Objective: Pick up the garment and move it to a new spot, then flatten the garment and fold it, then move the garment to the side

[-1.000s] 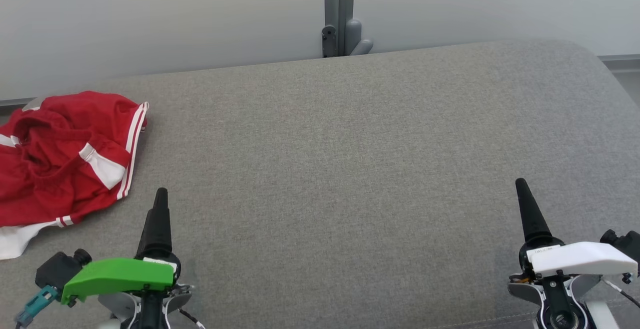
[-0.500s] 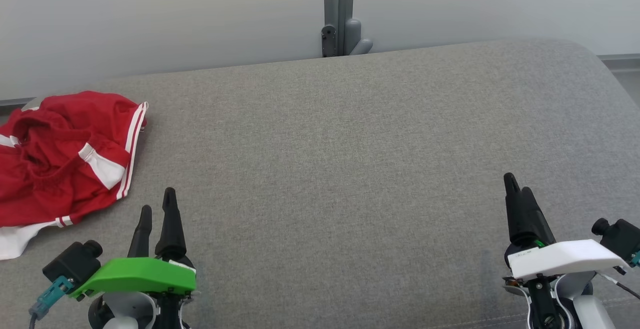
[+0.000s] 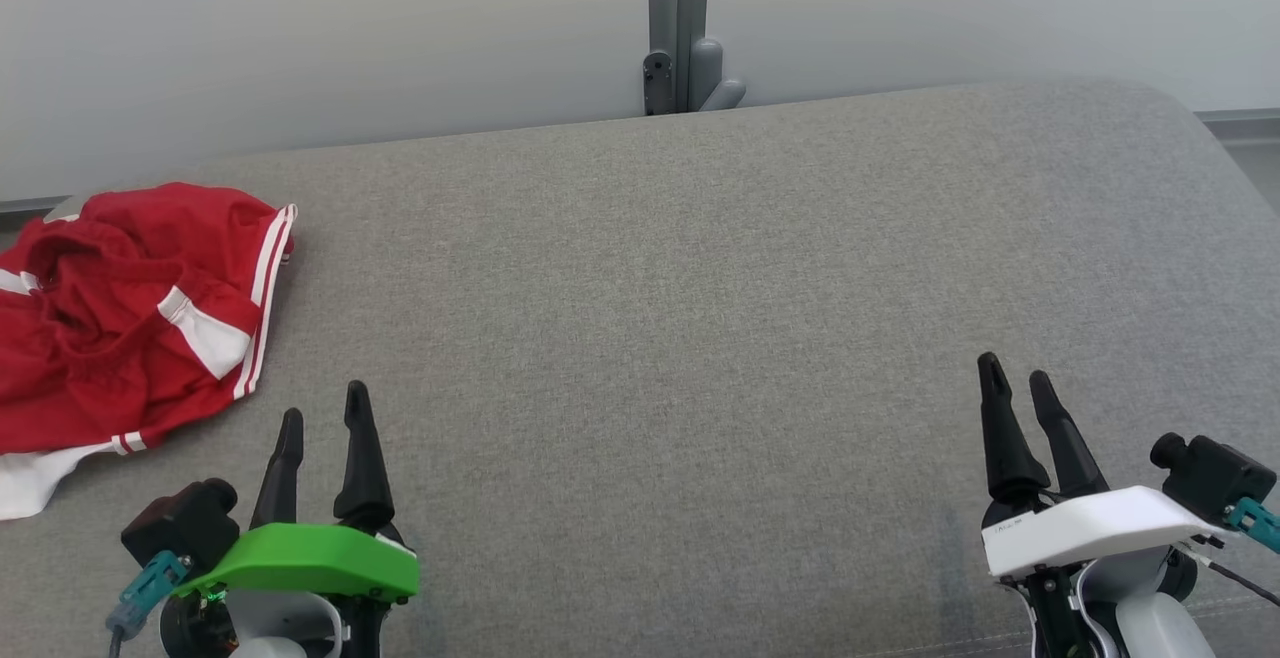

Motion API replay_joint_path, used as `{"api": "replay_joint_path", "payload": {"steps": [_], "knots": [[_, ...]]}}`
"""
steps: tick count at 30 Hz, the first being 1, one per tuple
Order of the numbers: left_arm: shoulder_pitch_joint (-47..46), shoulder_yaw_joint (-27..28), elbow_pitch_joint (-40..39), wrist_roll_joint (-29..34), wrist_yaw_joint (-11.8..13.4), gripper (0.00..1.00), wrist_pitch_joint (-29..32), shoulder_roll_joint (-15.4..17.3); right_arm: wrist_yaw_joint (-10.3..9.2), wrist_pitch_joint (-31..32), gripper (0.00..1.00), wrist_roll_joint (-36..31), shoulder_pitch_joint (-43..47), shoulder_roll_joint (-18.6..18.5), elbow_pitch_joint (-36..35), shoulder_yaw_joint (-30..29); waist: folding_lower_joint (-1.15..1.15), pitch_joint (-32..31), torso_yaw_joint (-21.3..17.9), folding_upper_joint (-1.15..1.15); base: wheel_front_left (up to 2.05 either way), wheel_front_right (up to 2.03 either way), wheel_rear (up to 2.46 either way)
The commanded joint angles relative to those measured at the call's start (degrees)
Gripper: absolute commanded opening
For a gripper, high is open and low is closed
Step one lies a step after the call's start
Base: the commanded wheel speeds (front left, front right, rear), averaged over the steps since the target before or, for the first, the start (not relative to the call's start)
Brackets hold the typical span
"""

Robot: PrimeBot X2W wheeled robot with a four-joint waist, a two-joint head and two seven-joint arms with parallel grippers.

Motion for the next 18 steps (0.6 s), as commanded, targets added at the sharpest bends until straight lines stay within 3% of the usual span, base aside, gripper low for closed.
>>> {"api": "replay_joint_path", "payload": {"steps": [1, 18], "knots": [[0.10, -0.24, -0.47, 2.22, 0.22, 1.00, -0.67, 0.47, 0.02, -0.58, 1.00, -1.92, -0.08, -0.37, -0.87, 0.28, 0.00, -0.01, -0.01, 0.29, 0.00, 0.00, 0.00], [0.74, -1.51, 0.52, 12.67, 1.71, 1.00, -3.17, 0.96, 0.03, -2.81, 1.00, -13.33, 0.05, -0.44, -0.31, 1.60, 0.00, -0.07, -0.06, 0.36, 0.00, 0.00, 0.00]]}}
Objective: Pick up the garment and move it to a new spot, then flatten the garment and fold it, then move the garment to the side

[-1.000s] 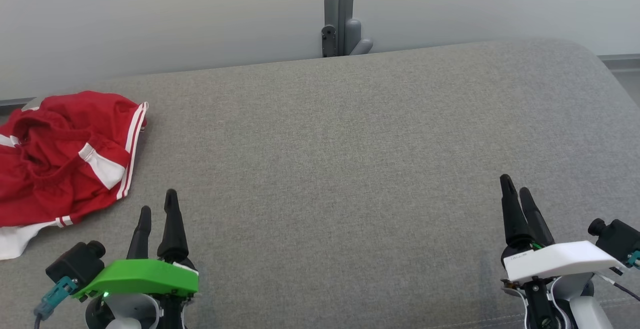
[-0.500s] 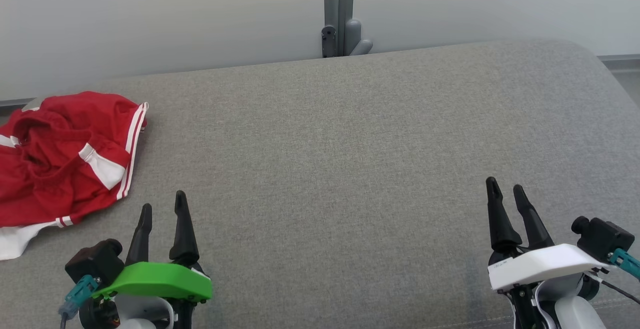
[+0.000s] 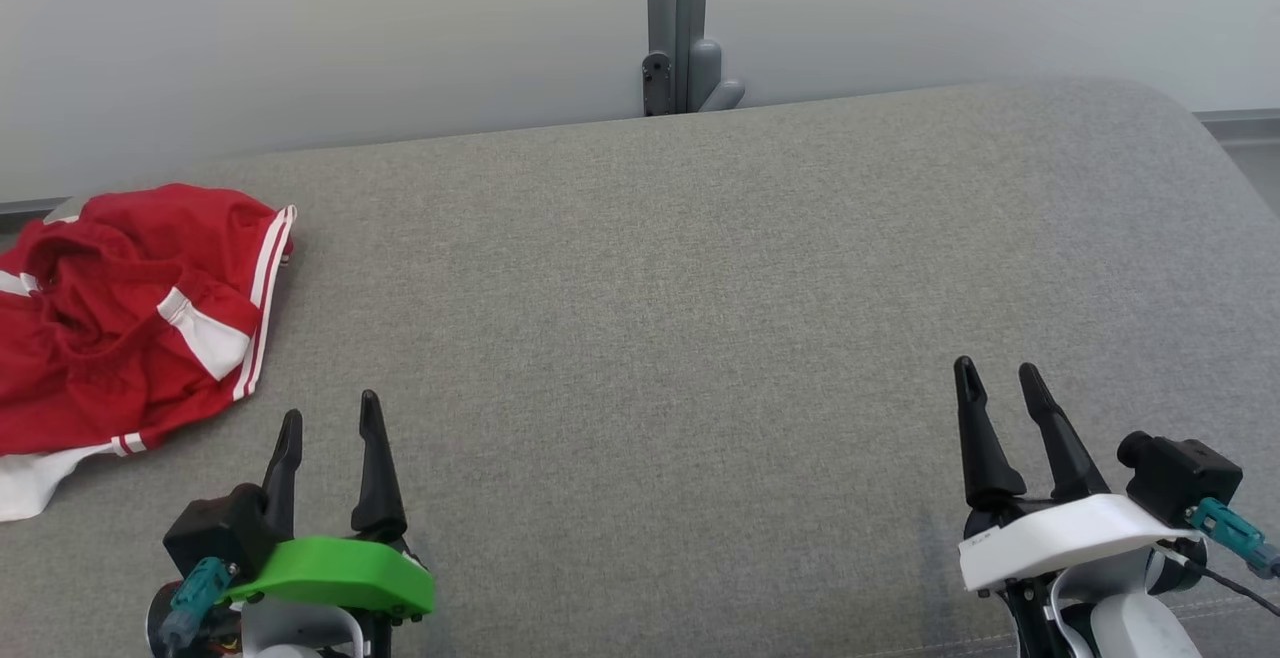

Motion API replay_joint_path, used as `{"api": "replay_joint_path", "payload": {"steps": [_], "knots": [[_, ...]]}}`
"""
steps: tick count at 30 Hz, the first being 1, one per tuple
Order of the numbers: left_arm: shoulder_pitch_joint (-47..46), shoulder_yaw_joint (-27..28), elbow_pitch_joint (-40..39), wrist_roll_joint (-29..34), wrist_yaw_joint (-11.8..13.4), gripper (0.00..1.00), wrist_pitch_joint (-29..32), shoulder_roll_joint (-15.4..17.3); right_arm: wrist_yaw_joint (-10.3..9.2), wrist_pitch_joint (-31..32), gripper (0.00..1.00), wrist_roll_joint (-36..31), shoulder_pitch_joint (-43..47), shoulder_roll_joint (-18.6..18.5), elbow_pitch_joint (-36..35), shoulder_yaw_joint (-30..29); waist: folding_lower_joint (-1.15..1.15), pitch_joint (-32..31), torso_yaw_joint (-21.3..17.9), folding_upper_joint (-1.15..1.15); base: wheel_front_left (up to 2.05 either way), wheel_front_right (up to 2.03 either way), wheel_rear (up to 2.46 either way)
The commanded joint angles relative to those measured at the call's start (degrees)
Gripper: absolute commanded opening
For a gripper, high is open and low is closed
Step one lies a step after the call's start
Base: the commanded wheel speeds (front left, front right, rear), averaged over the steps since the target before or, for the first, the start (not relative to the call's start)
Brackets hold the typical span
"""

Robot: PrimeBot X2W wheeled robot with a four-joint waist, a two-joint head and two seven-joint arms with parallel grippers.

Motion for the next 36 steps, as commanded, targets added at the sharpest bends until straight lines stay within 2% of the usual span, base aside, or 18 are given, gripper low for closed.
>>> {"api": "replay_joint_path", "payload": {"steps": [1, 16, 24, 36], "knots": [[0.27, -0.17, -0.29, 2.05, 0.42, 1.00, -0.58, 0.54, 0.03, -0.60, 1.00, -1.74, 0.09, -0.39, -0.32, 0.06, 0.00, -0.06, 0.00, 0.36, 0.00, 0.00, 0.00], [1.79, -0.55, 0.54, 8.72, 0.22, 1.00, -2.61, 0.59, 0.03, -2.45, 1.00, -9.61, 1.05, -0.42, -0.11, 0.75, 0.00, -0.59, 0.00, 0.43, 0.00, 0.00, 0.00], [2.29, -0.66, 1.55, 11.14, -0.66, 1.00, -3.59, 0.41, 0.03, -3.38, 1.00, -13.46, 1.28, -0.45, -0.16, 1.44, 0.00, -0.88, 0.07, 0.47, 0.00, 0.00, 0.00], [2.87, 0.46, 1.82, 14.30, -0.61, 1.00, -4.97, 0.13, 0.03, -4.56, 1.00, -18.62, 1.70, -0.46, -0.34, 1.81, 0.00, -0.85, 0.20, 0.52, 0.00, 0.00, 0.00]]}}
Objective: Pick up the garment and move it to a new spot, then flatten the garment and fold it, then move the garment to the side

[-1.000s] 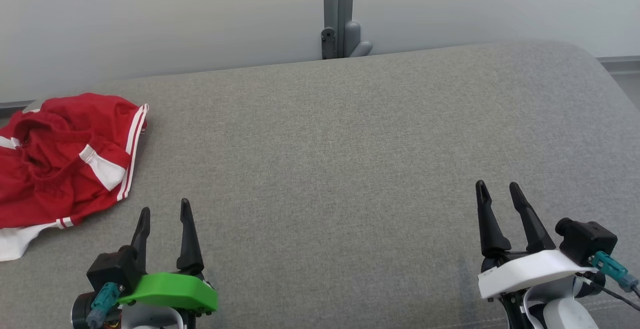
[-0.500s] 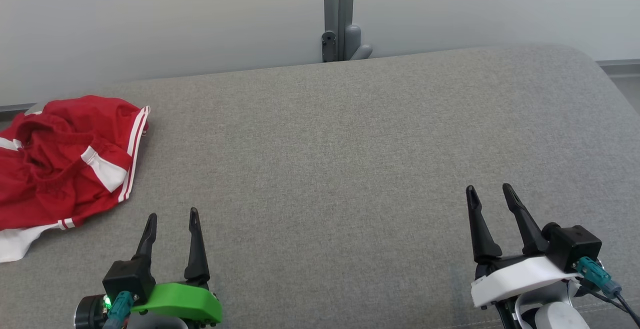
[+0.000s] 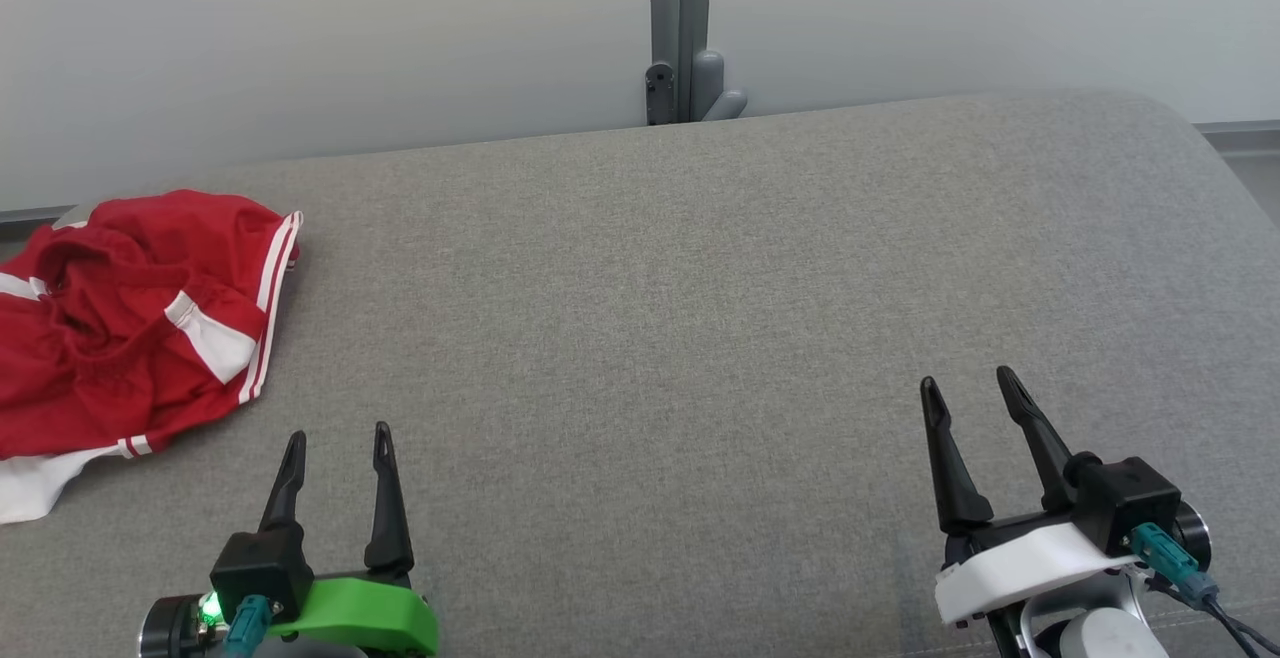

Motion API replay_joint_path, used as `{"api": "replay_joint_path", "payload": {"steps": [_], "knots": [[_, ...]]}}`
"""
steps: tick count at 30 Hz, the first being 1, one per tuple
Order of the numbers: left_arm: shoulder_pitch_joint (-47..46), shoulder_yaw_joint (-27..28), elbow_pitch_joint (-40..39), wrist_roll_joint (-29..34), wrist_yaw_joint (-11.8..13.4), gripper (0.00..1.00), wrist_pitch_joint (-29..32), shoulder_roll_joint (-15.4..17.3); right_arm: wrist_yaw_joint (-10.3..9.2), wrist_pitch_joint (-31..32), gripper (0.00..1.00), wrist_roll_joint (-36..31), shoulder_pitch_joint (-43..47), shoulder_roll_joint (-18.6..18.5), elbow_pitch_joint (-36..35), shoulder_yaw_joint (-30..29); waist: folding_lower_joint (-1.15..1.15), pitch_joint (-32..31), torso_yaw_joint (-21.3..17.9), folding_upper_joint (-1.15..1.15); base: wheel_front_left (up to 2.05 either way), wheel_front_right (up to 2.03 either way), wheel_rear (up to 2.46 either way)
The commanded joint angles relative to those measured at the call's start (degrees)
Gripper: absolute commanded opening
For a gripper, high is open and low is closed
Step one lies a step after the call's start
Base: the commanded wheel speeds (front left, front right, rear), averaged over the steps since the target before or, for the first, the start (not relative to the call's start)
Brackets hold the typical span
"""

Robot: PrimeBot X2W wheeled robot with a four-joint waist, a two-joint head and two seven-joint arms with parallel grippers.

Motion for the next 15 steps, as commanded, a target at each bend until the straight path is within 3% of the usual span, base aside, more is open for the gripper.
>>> {"api": "replay_joint_path", "payload": {"steps": [1, 15], "knots": [[0.47, 0.17, -0.22, 1.17, -0.16, 1.00, -0.38, 0.03, 0.02, -0.40, 1.00, -1.23, 0.50, -0.30, -0.31, 0.03, 0.00, 0.01, 0.00, 0.52, 0.00, 0.00, 0.00], [0.96, 0.99, -0.06, 2.79, -0.55, 1.00, -1.04, -0.08, 0.02, -1.06, 1.00, -3.61, 0.48, -0.30, -0.24, -0.83, 0.00, -0.02, -0.11, 0.56, 0.00, 0.00, 0.00]]}}
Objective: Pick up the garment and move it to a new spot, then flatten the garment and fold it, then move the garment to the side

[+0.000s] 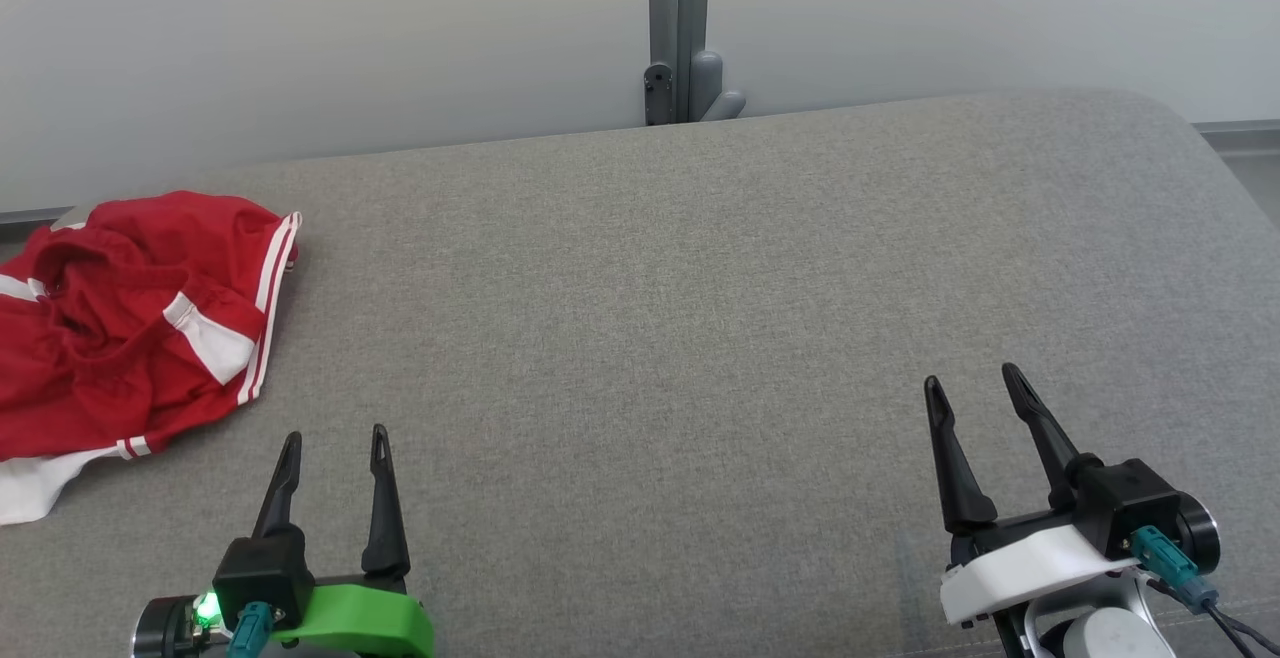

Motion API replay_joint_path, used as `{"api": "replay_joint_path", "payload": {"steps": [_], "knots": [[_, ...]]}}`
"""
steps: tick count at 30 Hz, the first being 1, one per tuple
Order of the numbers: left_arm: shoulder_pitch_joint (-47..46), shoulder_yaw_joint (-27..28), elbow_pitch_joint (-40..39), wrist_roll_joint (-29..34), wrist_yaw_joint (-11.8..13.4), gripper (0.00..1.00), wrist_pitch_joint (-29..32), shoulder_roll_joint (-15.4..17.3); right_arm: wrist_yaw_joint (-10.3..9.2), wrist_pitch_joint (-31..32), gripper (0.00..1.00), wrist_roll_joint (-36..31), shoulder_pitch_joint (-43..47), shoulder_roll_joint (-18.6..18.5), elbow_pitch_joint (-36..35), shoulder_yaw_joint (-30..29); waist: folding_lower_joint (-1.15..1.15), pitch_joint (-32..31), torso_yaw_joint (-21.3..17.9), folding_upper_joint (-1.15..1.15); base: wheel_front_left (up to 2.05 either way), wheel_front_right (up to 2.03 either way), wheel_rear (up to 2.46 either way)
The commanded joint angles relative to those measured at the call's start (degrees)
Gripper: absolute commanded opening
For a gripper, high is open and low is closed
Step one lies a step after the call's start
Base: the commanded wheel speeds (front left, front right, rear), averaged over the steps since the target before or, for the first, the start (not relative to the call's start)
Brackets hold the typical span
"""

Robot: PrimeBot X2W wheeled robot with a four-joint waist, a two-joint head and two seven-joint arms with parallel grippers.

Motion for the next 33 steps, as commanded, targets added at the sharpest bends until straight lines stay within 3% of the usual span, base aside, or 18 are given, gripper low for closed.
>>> {"api": "replay_joint_path", "payload": {"steps": [1, 24, 33], "knots": [[0.47, 0.22, 0.16, -0.17, -0.22, 1.00, -0.05, 0.01, 0.01, -0.27, 1.00, -0.45, 0.38, -0.26, -0.12, -0.14, 0.00, -0.01, 0.00, 0.56, 0.00, 0.00, 0.00], [0.06, -0.20, 0.74, -0.35, 0.13, 1.00, -0.05, 0.01, 0.01, -0.27, 1.00, -0.17, 0.50, -0.26, -0.19, -0.60, 0.00, -0.15, 0.43, 0.56, 0.00, 0.00, 0.00], [-0.39, 0.00, 0.82, -0.01, -0.03, 1.00, -0.05, 0.01, 0.01, -0.24, 1.00, 0.14, 0.62, -0.25, -0.50, -0.99, 0.00, -0.21, 2.75, 0.56, 0.00, 0.00, 0.00]]}}
